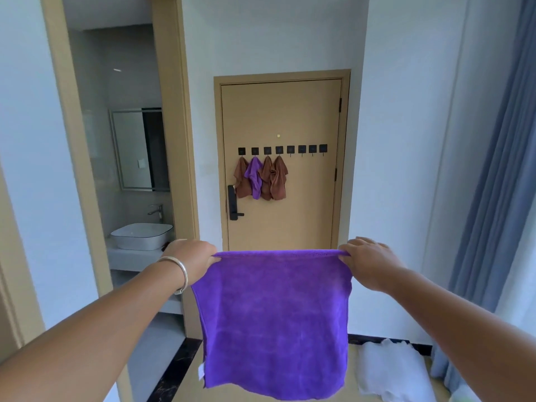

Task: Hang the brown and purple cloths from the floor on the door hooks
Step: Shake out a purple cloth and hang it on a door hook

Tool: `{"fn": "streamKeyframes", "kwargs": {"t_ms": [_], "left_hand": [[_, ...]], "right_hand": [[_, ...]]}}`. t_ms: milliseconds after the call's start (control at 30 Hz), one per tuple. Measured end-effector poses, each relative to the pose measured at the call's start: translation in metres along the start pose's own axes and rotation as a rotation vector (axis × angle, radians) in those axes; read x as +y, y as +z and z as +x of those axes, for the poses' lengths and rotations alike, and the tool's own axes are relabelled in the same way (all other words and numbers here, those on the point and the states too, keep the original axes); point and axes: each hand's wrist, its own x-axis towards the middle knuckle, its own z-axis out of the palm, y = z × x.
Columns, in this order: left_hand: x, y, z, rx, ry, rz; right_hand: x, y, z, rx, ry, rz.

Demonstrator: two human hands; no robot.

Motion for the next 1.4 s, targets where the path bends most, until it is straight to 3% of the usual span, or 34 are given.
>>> {"fn": "streamKeyframes", "kwargs": {"t_ms": [400,900,1400], "left_hand": [[0.006,0.039,0.175,0.008,0.023,0.022],[-0.057,0.106,0.437,0.087,0.059,-0.061],[-0.066,0.172,0.623,0.068,0.099,-0.013]], "right_hand": [[0.060,0.056,0.163,0.004,0.009,-0.011],[0.082,0.110,0.401,0.030,0.094,-0.047],[0.127,0.188,0.568,0.031,0.118,-0.048]]}}
